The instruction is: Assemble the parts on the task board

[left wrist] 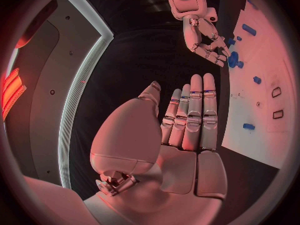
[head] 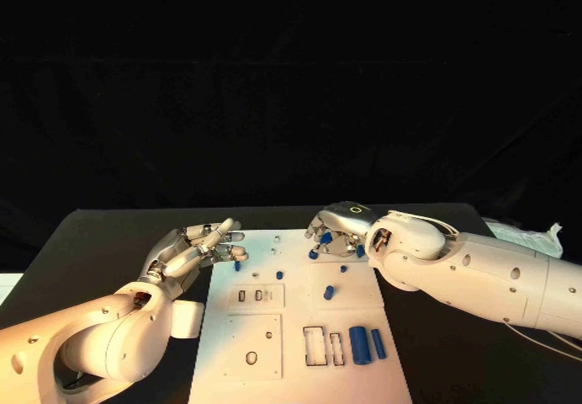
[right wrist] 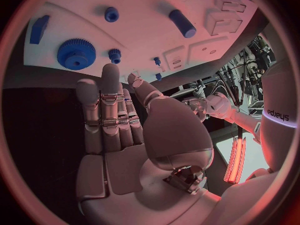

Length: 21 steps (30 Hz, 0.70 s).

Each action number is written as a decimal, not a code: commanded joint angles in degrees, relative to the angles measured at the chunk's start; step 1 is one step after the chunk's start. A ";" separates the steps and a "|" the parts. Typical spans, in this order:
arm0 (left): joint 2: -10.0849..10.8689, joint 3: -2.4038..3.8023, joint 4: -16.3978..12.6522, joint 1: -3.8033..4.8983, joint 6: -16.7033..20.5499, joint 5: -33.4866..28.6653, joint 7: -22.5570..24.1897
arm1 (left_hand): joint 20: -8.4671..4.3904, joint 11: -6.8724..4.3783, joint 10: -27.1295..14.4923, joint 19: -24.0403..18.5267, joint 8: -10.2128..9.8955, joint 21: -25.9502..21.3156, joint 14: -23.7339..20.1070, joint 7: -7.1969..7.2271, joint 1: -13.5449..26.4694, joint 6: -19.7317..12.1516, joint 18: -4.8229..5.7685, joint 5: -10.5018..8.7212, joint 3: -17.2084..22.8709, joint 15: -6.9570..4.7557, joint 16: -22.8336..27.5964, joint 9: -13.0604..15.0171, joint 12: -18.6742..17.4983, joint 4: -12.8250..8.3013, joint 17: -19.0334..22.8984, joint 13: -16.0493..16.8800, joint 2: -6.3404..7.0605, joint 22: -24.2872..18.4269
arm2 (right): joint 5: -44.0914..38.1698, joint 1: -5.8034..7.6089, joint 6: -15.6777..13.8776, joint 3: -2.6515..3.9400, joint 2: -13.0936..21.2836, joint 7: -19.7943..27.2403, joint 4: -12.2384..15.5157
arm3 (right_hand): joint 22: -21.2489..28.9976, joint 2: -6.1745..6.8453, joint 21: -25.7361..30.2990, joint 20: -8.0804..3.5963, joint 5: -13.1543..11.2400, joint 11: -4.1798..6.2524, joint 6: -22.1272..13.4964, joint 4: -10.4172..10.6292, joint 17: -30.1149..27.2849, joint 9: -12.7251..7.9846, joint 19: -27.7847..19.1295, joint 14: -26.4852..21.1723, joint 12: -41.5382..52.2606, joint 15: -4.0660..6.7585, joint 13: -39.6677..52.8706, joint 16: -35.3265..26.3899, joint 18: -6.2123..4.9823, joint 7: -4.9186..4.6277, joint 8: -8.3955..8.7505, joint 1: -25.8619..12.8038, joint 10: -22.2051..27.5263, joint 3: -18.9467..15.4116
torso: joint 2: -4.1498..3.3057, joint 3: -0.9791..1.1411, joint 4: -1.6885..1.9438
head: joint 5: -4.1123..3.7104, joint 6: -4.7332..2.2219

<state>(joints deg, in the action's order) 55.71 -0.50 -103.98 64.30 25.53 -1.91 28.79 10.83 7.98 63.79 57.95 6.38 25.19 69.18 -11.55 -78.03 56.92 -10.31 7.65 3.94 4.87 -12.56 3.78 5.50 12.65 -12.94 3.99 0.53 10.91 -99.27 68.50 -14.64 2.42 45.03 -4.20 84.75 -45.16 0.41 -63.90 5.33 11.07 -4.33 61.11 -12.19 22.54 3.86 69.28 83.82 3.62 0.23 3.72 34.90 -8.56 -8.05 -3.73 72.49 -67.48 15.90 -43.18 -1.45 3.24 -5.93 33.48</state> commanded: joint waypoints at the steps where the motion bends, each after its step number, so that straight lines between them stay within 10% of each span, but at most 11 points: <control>1: -0.14 0.05 0.06 0.10 -1.36 -1.03 0.26 | 0.09 0.33 -0.12 0.34 -0.25 0.36 -0.26 -0.19 -0.40 0.16 -0.06 -0.21 -0.10 0.06 0.25 -0.05 -0.25 -0.36 -0.09 -0.06 0.02 0.09 | -5.66 0.06 4.26 0.03 -0.22 -3.11 -0.34 | -4.20 0.88 -3.16 0.06 -0.24 -0.25 -0.43 0.53 1.49 0.04 1.21 1.95 -0.16 0.33 -0.07 2.44 1.37 0.22 0.04 0.00 0.55 1.02 | -0.63 -0.12 0.16 | -0.15 -0.09; 21: 0.48 0.05 -0.51 0.11 -1.48 -1.24 -0.18 | 0.14 0.46 -0.29 0.34 -0.54 0.43 -0.35 -0.38 -0.36 0.01 -0.04 -0.22 -0.17 0.15 0.51 -0.06 -0.61 -0.43 -0.31 -0.08 0.01 0.13 | -7.95 0.02 8.49 -0.01 -2.11 -3.51 -2.44 | -14.31 2.41 -10.52 0.39 -0.92 -0.24 -0.44 3.79 11.15 0.09 3.90 1.11 -0.05 0.20 -0.03 13.88 2.76 0.31 -0.01 0.66 0.78 4.26 | -1.71 -0.25 0.98 | -0.25 -0.13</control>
<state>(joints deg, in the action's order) 56.18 -0.50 -104.24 64.33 25.31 -2.91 28.52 10.84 8.18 63.58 57.94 6.13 25.45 69.18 -11.55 -78.03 56.92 -10.30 7.65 3.78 4.86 -12.26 3.79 5.11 12.49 -13.20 3.99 0.53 10.95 -105.79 68.55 -8.13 2.41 43.06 -7.39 82.41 -59.32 2.50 -74.17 5.64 10.51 -4.62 60.91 -8.45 33.48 3.89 72.88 83.82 3.62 0.22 3.70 48.57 -6.38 -7.85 -3.73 72.92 -66.73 19.95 -44.63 -1.66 4.09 -6.17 33.35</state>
